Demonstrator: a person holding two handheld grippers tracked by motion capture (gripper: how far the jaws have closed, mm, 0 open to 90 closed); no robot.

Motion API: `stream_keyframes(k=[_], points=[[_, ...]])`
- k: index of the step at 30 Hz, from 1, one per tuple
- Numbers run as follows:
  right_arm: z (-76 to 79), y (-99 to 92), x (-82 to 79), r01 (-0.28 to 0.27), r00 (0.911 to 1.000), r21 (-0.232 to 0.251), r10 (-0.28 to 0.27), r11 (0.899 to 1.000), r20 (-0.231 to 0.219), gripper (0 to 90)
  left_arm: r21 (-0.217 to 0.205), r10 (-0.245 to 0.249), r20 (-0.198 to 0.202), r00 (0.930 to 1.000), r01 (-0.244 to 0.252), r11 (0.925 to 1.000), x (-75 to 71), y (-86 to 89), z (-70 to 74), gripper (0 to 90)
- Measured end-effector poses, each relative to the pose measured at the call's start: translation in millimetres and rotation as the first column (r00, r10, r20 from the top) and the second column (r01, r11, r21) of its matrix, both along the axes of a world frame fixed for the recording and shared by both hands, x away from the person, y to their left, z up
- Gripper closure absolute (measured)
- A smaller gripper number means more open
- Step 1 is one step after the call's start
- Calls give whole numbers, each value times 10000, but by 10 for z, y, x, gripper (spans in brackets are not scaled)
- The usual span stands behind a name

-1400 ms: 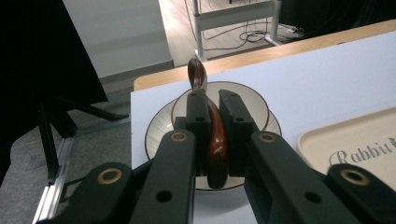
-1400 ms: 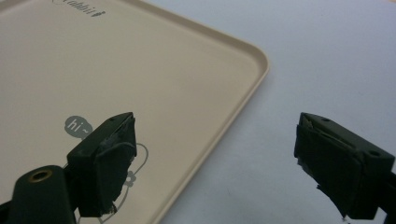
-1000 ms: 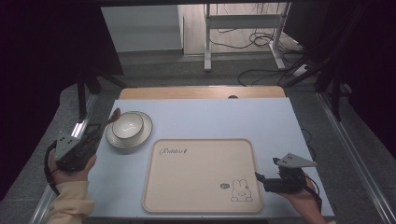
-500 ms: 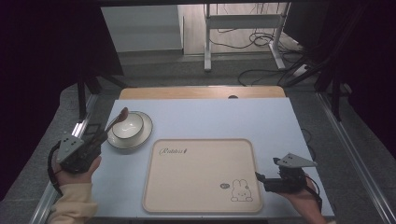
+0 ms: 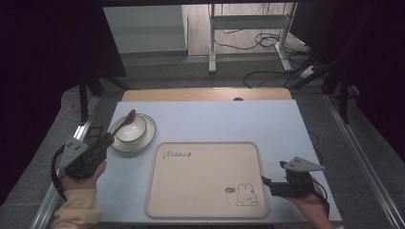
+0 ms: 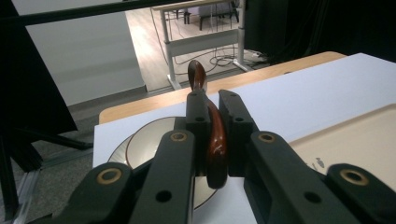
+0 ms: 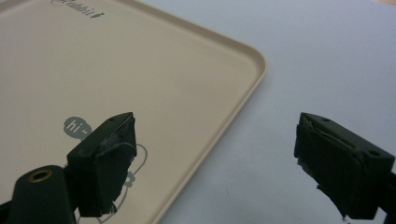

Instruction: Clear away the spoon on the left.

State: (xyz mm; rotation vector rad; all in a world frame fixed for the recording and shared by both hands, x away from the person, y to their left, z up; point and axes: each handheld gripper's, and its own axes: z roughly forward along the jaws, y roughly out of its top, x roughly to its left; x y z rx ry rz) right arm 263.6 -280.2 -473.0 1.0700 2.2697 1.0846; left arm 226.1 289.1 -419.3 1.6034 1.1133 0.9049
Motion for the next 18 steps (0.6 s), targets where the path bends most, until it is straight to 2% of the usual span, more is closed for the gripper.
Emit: stream_keyframes(k=[18], points=[[8,-12,-3,11,10000,26,-11,10000,99,135,352,-901,-299,9955,912,9952,8,-274,-53,844]])
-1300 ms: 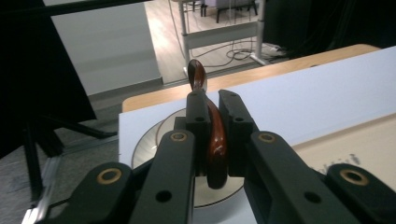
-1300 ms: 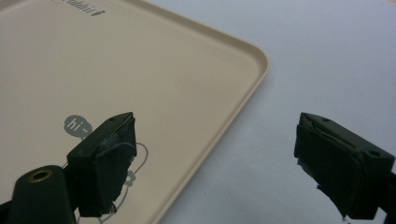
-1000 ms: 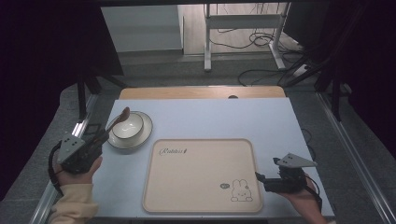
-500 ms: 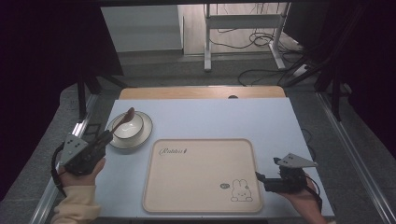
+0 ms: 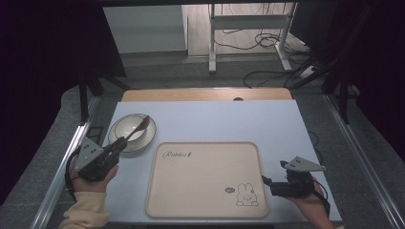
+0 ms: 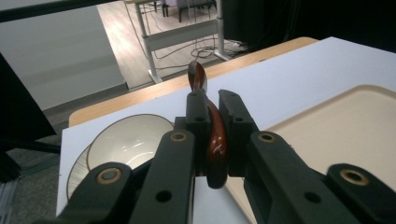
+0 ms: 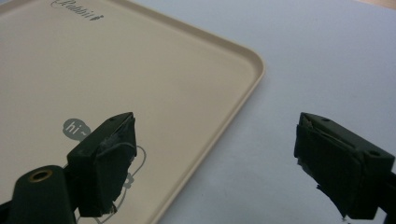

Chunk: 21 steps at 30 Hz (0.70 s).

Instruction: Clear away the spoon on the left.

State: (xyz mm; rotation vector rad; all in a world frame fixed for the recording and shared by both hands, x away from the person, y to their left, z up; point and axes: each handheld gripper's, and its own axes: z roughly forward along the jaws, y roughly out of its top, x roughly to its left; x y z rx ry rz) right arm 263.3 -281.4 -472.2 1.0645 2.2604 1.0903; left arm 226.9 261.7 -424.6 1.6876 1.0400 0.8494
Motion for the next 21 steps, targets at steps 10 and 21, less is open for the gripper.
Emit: stream_keyframes(k=[10,21], points=[[-5,4,2,6,10000,-17,-6,10000,2,135,76,-255,-91,9996,256,9996,-5,-72,-21,844],[-6,8,1,-16,10000,-26,16,10000,-23,135,266,-587,-237,9980,594,9979,-11,-183,-59,843]])
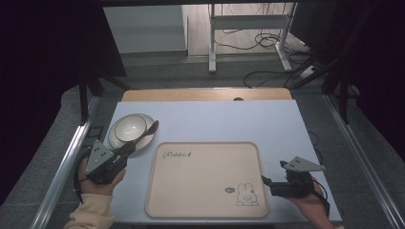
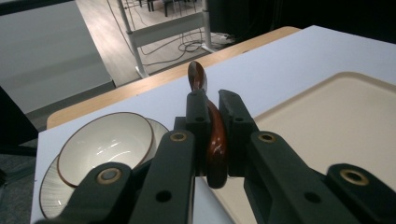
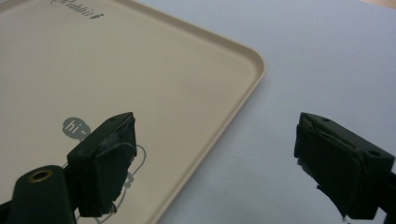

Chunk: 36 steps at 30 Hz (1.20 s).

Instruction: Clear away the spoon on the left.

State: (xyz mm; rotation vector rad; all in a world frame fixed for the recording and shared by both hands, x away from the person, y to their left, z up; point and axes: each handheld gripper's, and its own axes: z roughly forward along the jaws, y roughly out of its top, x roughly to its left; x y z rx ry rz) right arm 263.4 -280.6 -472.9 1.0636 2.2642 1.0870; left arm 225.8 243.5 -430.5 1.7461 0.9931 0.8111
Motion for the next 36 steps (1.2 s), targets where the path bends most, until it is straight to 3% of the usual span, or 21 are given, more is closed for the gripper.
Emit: stream_keyframes(k=[14,20,36], points=[[-6,0,0,-37,10000,-38,37,10000,-7,136,258,-404,-228,9989,410,9988,1,-139,-75,843],[-8,4,0,-53,10000,-46,53,10000,-10,137,603,-648,-301,9974,665,9960,-5,-225,-102,843],[-8,8,-2,-93,10000,-67,93,9999,-18,136,805,-1235,-469,9912,1270,9886,-36,-409,-134,843]])
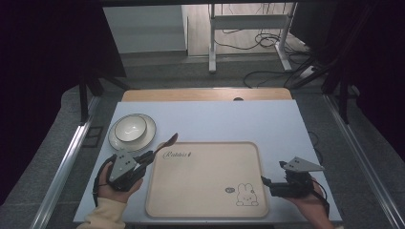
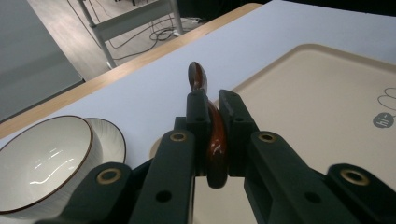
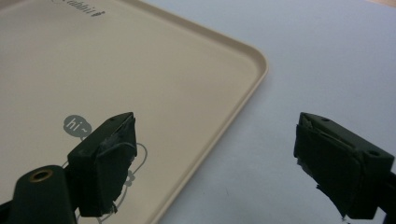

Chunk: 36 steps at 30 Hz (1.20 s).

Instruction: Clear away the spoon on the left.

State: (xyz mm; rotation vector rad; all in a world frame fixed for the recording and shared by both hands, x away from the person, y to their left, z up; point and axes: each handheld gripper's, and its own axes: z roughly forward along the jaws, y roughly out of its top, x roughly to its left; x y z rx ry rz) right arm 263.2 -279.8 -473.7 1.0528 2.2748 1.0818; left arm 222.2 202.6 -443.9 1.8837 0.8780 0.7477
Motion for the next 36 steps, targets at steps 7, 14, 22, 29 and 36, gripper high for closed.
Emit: stream_keyframes(k=[7,14,22,29,36], points=[[-5,1,0,-2,10000,-2,2,10000,-36,137,285,-132,-183,9997,137,9995,-22,-50,-81,843],[-9,12,1,-6,10000,-14,6,10000,-49,137,1135,-219,-292,9993,250,9932,-60,-124,-177,843],[-8,7,3,12,10000,-17,-12,10000,-37,136,1688,-372,-497,9981,451,9846,-26,-200,-274,843],[-5,17,-5,-47,10000,-40,47,10000,-28,137,2078,-590,-781,9952,741,9754,-15,-294,-355,843],[-10,18,-1,-26,10000,-64,26,10000,-41,137,2333,-695,-907,9934,891,9683,-2,-335,-399,843]])
